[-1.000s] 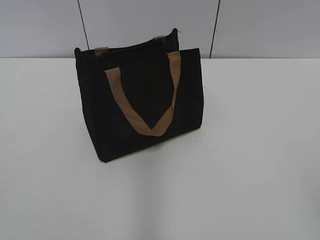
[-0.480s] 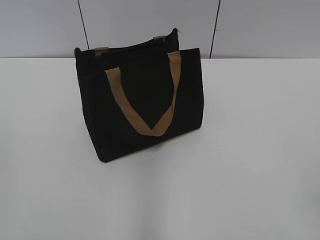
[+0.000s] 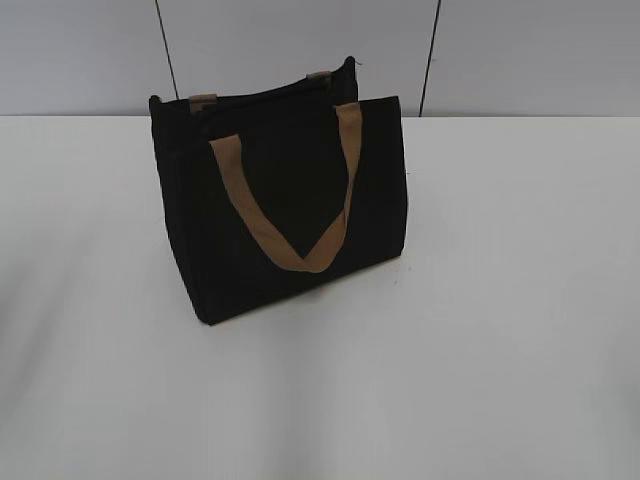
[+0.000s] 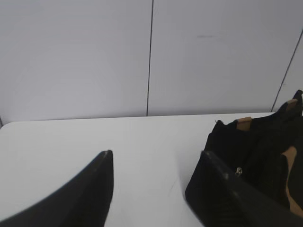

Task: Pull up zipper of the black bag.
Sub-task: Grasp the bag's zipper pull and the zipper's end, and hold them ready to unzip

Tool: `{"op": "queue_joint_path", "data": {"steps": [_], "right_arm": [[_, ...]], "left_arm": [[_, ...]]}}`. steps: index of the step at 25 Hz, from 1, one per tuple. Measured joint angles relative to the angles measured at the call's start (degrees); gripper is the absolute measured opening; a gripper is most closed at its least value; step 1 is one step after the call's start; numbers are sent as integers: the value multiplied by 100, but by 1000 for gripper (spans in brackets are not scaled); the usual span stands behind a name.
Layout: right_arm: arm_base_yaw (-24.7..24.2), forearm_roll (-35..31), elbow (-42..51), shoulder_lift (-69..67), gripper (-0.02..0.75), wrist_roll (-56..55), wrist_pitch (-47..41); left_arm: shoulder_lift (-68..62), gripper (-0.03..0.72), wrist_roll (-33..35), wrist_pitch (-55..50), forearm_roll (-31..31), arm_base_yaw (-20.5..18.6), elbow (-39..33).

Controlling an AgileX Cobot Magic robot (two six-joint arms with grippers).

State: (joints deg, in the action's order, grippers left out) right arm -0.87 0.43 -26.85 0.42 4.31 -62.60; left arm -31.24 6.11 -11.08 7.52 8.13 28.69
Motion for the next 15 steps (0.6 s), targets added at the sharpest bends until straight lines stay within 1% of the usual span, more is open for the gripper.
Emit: {"op": "queue_joint_path", "data": {"steps": [5, 7, 10, 15], "right_arm": [[0, 0, 0, 0, 484, 0, 0], [0, 0, 0, 0, 484, 0, 0], [0, -1, 0, 0, 484, 0, 0], [0, -1, 0, 0, 484, 0, -5]], "left_arm": [[-1356, 434, 58, 1973, 116, 568, -650], [-2101, 434, 62, 2613, 97, 776, -728], [-2897, 434, 57, 3531, 56, 927, -742], [-4116, 434, -256, 4547, -153, 947, -742]]}}
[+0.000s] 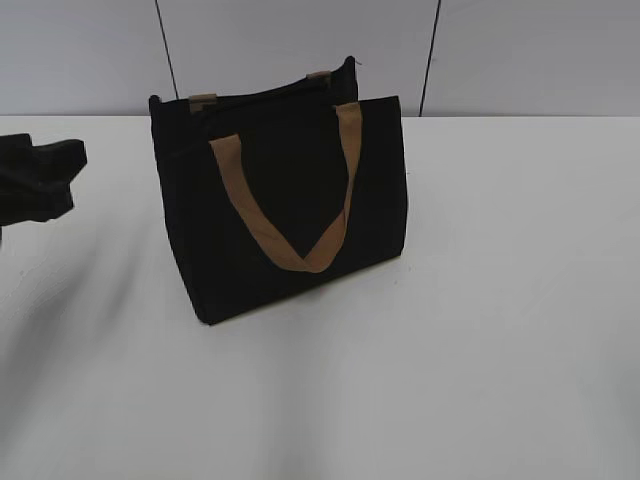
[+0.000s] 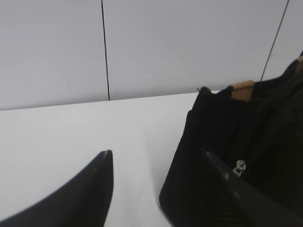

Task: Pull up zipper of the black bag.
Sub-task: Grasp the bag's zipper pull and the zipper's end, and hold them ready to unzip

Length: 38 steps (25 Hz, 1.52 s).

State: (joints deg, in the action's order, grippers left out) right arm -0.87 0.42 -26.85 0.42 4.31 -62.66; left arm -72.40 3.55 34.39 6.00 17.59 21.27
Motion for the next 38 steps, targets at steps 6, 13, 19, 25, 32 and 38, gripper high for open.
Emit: {"op": "queue_joint_path", "data": {"steps": [6, 13, 19, 25, 32, 38], "right_arm": [[0, 0, 0, 0, 484, 0, 0], [0, 0, 0, 0, 484, 0, 0], [0, 0, 0, 0, 484, 0, 0], [0, 0, 0, 0, 484, 0, 0], [0, 0, 0, 0, 484, 0, 0], [0, 0, 0, 0, 484, 0, 0]], "left_arm": [[-1186, 434, -727, 1036, -855, 0, -19], [-2400, 434, -923, 1809, -1270, 11, -29], [-3106, 434, -935, 2306, -1513, 11, -24], [-3544, 434, -935, 2866, -1816, 11, 9], [-3912, 434, -935, 2897, -2113, 11, 604], [-4103, 408, -935, 2705, -2436, 11, 843]]}}
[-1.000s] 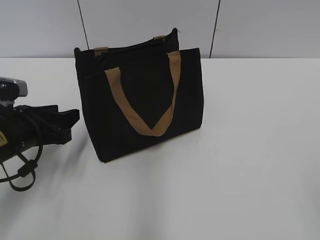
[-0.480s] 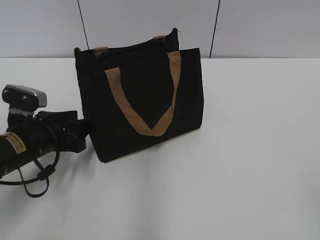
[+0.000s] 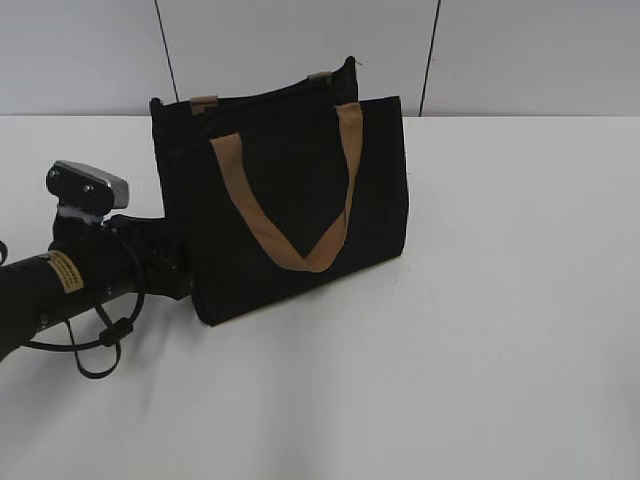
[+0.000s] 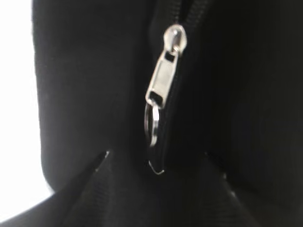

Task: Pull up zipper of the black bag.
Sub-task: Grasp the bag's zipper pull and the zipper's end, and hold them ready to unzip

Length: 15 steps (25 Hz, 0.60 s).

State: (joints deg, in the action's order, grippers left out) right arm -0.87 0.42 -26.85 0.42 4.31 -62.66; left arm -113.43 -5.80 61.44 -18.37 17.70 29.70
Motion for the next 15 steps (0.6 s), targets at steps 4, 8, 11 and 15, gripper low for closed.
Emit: {"op": "queue_joint_path", "data": {"steps": [4, 8, 11, 15], "right_arm": [[0, 0, 0, 0, 484, 0, 0], [0, 0, 0, 0, 484, 0, 0], [0, 0, 0, 0, 484, 0, 0], [0, 0, 0, 0, 484, 0, 0]], "left_arm": [[-110, 336, 0, -16, -45, 0, 128], [-121, 251, 0, -16, -58, 0, 238], [-161, 143, 0, -16, -76, 0, 305], [-184, 32, 0, -60, -88, 0, 319]]}}
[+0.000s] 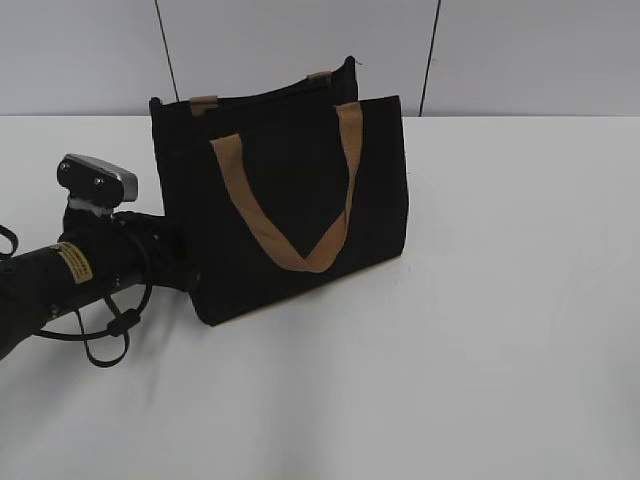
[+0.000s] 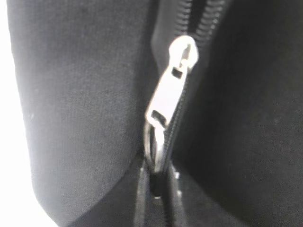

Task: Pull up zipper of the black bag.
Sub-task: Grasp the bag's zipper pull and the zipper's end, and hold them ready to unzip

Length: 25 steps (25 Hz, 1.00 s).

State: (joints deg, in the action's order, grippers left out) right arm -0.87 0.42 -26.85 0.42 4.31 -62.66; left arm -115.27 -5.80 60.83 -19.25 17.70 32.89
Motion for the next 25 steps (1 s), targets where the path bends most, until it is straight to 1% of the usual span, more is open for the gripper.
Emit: {"op": "queue_joint_path", "data": {"steps": [3, 6, 11, 15, 20, 25], "right_arm": [[0, 0, 0, 0, 484, 0, 0], [0, 0, 0, 0, 484, 0, 0], [0, 0, 0, 0, 484, 0, 0], [0, 0, 0, 0, 484, 0, 0], [0, 0, 0, 0, 484, 0, 0], [0, 0, 0, 0, 484, 0, 0]], "left_arm": [[24, 29, -3, -162, 35, 0, 2], [282, 29, -3, -597, 169, 0, 2], [1376, 28, -3, -1812, 421, 0, 2], [2391, 28, 188, -2552, 485, 0, 2], [3439, 28, 629, -3116, 520, -12, -3], [4117, 28, 779, -3345, 545, -42, -3]]}}
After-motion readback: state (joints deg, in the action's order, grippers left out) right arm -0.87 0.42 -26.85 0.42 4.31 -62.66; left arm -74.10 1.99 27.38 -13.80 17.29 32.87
